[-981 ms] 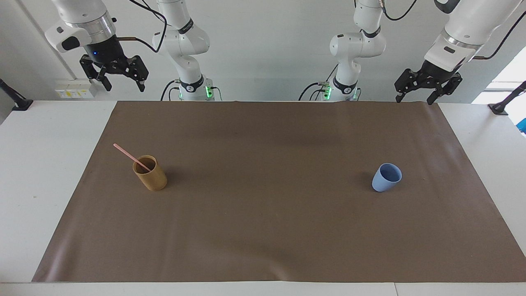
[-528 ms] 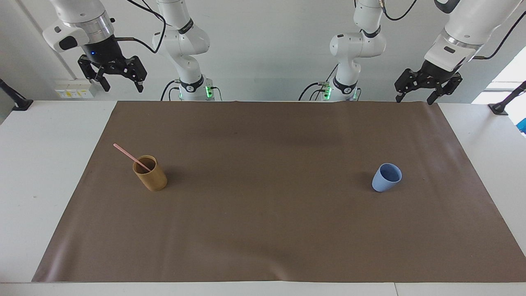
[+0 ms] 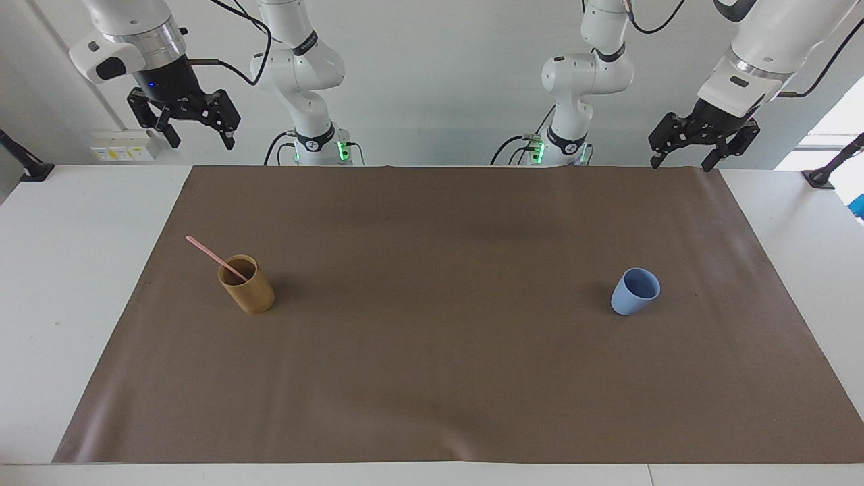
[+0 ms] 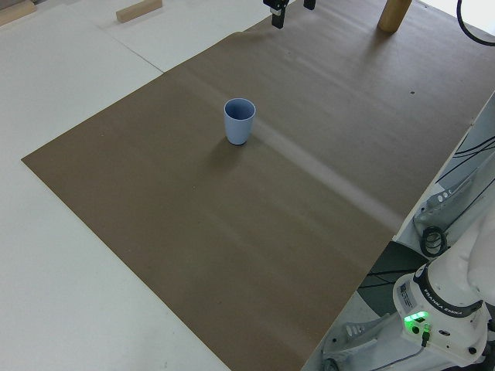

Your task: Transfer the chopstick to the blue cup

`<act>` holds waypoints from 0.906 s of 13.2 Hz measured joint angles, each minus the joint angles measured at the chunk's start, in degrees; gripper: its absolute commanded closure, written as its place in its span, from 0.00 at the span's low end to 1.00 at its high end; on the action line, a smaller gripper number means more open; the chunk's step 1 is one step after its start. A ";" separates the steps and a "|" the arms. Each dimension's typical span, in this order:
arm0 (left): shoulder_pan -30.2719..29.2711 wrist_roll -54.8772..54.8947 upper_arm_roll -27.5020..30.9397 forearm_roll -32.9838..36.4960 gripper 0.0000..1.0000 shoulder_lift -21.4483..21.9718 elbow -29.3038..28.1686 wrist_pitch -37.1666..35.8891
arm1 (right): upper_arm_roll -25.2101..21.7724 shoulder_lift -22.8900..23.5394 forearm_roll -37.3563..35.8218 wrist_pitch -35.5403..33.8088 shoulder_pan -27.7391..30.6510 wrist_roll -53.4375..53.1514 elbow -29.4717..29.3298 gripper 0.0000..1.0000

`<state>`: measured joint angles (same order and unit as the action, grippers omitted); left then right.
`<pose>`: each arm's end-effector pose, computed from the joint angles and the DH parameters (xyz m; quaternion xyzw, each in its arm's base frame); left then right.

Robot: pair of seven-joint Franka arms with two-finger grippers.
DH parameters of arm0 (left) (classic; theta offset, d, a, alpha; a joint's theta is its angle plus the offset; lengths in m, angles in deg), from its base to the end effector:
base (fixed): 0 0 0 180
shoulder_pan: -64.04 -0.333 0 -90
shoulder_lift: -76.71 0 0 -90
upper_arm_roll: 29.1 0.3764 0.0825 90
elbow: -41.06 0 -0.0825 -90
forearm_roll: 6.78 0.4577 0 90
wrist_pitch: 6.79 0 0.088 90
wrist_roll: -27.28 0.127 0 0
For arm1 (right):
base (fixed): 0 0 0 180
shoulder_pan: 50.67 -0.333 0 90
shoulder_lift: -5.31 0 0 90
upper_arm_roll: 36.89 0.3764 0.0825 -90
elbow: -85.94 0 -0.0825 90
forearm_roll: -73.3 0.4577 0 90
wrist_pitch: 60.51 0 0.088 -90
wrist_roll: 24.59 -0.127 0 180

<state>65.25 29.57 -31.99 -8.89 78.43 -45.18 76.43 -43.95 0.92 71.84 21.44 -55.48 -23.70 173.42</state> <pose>0.6021 -0.0488 0.7086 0.9981 -0.0577 -0.0116 0.0174 0.5829 -0.0299 0.7225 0.9998 -0.0133 -0.0105 0.0076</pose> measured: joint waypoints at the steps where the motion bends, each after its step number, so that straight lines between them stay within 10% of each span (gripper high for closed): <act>1: 0.00 0.00 -0.05 0.00 0.00 0.00 0.00 0.00 | 0.00 0.00 0.00 0.04 0.00 0.87 0.78 0.00; 12: 0.01 0.00 -0.29 0.00 0.00 0.01 0.00 0.03 | -0.06 0.38 -0.12 4.62 0.01 1.92 5.93 0.00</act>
<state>65.26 29.57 -32.28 -8.89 78.44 -45.18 76.46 -44.02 1.30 71.72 26.05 -55.47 -21.78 179.34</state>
